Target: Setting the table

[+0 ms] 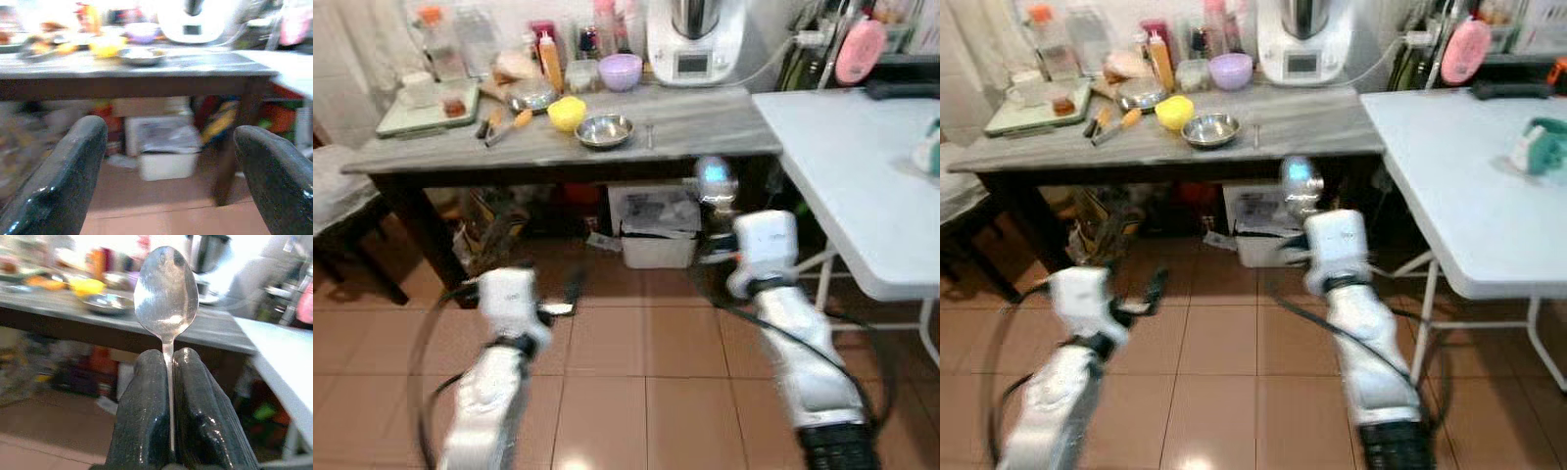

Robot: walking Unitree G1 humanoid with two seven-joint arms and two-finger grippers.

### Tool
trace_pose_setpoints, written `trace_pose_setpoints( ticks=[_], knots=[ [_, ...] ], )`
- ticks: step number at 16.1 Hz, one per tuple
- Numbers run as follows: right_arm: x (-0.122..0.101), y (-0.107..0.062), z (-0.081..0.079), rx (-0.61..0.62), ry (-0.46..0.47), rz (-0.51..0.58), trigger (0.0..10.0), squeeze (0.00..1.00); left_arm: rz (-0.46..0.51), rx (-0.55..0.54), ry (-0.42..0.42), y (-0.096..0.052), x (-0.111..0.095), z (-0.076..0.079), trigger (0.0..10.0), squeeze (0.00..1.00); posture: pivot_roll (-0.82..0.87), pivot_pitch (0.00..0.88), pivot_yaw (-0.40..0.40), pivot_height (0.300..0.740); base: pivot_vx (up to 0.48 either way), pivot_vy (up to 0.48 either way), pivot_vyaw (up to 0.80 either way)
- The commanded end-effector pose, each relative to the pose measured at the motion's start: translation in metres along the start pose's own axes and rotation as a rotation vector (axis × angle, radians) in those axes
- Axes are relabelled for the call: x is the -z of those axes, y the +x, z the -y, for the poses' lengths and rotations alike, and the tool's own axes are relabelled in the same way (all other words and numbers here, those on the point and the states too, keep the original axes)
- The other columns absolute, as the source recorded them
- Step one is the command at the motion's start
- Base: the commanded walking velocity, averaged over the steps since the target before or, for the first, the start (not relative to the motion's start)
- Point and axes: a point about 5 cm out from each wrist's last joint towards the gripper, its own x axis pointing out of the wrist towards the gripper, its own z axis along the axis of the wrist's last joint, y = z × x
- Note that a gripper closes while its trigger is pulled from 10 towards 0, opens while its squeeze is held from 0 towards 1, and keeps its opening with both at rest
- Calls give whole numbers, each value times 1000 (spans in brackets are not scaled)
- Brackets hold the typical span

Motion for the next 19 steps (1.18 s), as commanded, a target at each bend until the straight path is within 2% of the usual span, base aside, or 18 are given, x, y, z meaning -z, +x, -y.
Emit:
trace_pose_setpoints(
  ticks=[1,4,14,17,19],
  knots=[
    [-7,3,-13,-36,18,30,10000,0,0,-28,22,-3,-2,-11,10000,0,-241,0,68,740,480,0,-738],
    [-7,3,-13,-34,19,31,10000,0,-3,-22,22,-3,-2,-10,10000,0,-241,0,70,740,480,0,-602],
    [-9,3,-15,-51,-14,48,10000,0,-10,0,18,0,0,-3,10000,0,-245,0,74,740,480,0,0],
    [-8,3,-15,-48,-17,47,10000,0,-13,1,19,0,0,-3,10000,0,-246,0,74,740,480,0,556],
    [-8,2,-14,-42,-19,46,10000,0,-16,2,20,0,1,-4,10000,0,-246,0,74,740,480,0,0]
  ],
)
